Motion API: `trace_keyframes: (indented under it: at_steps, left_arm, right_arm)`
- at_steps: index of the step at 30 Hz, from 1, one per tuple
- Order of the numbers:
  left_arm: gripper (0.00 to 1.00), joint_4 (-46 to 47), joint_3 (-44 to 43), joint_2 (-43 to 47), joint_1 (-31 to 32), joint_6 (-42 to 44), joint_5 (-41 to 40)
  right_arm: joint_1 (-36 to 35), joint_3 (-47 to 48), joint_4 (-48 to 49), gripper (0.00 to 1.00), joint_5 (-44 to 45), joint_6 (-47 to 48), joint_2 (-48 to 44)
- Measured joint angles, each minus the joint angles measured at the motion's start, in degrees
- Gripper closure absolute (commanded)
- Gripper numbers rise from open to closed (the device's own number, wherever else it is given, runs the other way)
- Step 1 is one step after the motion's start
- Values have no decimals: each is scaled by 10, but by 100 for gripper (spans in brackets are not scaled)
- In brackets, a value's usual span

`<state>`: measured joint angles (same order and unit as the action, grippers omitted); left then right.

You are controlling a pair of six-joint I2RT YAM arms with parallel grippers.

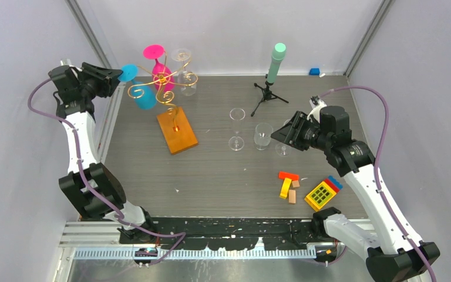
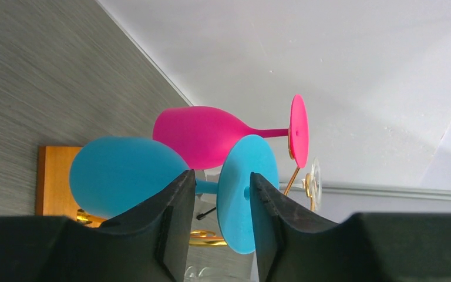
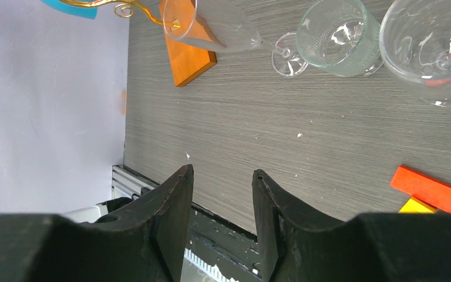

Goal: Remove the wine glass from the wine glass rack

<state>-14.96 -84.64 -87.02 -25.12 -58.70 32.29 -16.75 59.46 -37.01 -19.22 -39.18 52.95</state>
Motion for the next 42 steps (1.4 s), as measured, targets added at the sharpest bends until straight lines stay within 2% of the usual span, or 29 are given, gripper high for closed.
trace_keyframes:
  at_steps: [1,5,8,21,30,36,42]
  left_arm:
    - [65,5,3,0,0,-5,6]
    - [87,30,22,0,0,-25,24]
    - [99,48,29,1,0,-42,30]
    - [100,67,32,27,0,-55,30]
    - [100,148,53,31,0,-102,24]
    - [100,206,53,4,3,-128,54]
    - [100,214,53,-18,4,-143,91]
  right_arm:
    - [0,0,0,53,0,0,0]
    - [0,0,2,54,2,-2,-1]
    - [0,0,1,55,15,-3,-6]
    - [0,0,1,55,46,-7,-21]
    - [0,-1,1,55,49,-9,-19]
    - [0,-2,1,55,50,-14,-19]
    - [0,-2,0,55,55,-15,-15]
